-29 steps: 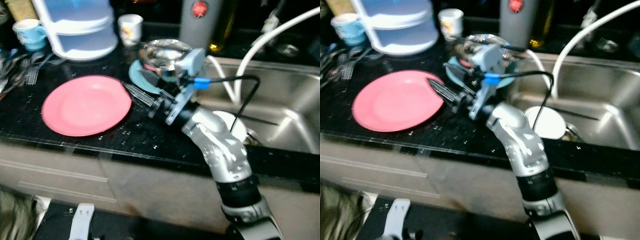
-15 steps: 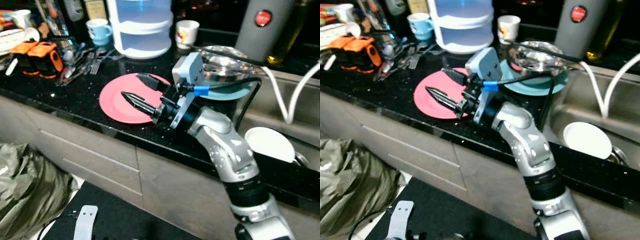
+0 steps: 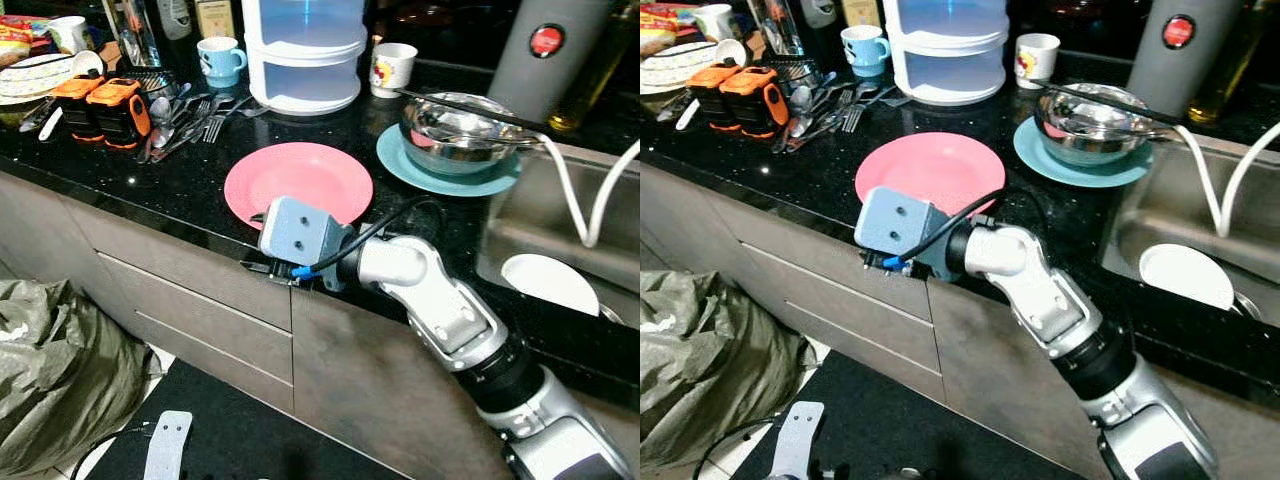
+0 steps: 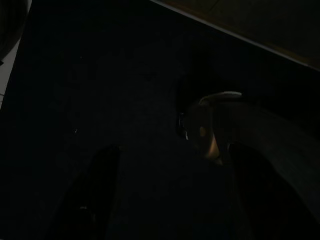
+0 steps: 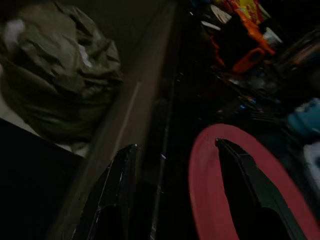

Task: Kitchen organization

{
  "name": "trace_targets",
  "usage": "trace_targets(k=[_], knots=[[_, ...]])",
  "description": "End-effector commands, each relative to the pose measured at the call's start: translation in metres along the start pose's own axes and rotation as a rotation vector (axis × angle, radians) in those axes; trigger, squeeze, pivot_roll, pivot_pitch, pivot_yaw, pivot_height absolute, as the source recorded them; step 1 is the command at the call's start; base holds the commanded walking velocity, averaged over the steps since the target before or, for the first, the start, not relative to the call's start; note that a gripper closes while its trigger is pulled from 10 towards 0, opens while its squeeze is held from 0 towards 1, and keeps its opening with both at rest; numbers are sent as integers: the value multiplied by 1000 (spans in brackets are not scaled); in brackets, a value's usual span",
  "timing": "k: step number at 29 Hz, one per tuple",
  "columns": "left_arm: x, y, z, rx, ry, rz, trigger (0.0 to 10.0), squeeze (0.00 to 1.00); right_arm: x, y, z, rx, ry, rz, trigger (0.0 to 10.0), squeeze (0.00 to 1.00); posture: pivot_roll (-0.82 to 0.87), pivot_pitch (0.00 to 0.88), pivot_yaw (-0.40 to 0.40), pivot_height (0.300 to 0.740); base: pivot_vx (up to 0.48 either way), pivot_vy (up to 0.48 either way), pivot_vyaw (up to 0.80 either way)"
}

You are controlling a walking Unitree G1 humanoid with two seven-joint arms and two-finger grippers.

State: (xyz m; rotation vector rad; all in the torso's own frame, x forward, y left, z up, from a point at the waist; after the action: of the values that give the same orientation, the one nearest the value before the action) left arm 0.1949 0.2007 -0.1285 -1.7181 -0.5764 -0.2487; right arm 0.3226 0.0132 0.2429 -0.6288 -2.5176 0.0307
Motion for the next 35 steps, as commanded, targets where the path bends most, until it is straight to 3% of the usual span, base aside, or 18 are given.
trace_targets(k=[1, 9, 13, 16, 18, 28, 29, 35], knots=[[-5, -1, 2, 5, 0, 12, 10000, 0, -1, 1, -2, 10, -43, 22, 10000, 0, 22, 115, 12, 740, 0, 0, 0], [-5, -1, 2, 5, -10, 9, 10000, 0, -21, -2, -5, 28, -142, 165, 10000, 0, 17, 123, 14, 740, 0, 0, 0], [-4, -1, 2, 5, -11, 8, 10000, 0, -24, -2, -1, 45, -134, 174, 10000, 0, 17, 124, 13, 740, 0, 0, 0], [-4, 0, 1, 2, -6, 9, 10000, 0, -46, -2, 3, 68, -176, 265, 10000, 0, 18, 128, 8, 740, 0, 0, 0], [-4, 0, 1, 2, -5, 9, 10000, 0, -48, -3, 3, 71, -182, 274, 10000, 0, 19, 129, 6, 740, 0, 0, 0], [-4, 0, -1, -1, -9, 5, 10000, 0, -63, -7, -13, 57, -296, 375, 10000, 0, 14, 130, 1, 740, 0, 0, 0], [-4, 0, -1, -2, -9, 4, 10000, 0, -64, -8, -8, 84, -303, 371, 0, 0, 12, 132, 0, 740, 0, 0, 0], [-4, 0, -2, -3, -12, 1, 10000, 0, -66, -11, -4, 111, -318, 373, 0, 0, 10, 131, -2, 740, 0, 0, 0]])
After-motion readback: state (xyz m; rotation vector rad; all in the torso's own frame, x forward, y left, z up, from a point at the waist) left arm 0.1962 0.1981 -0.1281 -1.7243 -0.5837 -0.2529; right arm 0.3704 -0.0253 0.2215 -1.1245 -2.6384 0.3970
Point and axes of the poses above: a point about 5 cm out from each wrist's last joint towards the gripper, its own y axis pointing out of the wrist towards the gripper, its own x axis along the axis of the wrist's last joint, z = x × y, the point moved 5 cm from there along y, pointing out of the wrist towards the gripper, and after that the axes turned 14 degrees about -y, right-handed, at the moved point
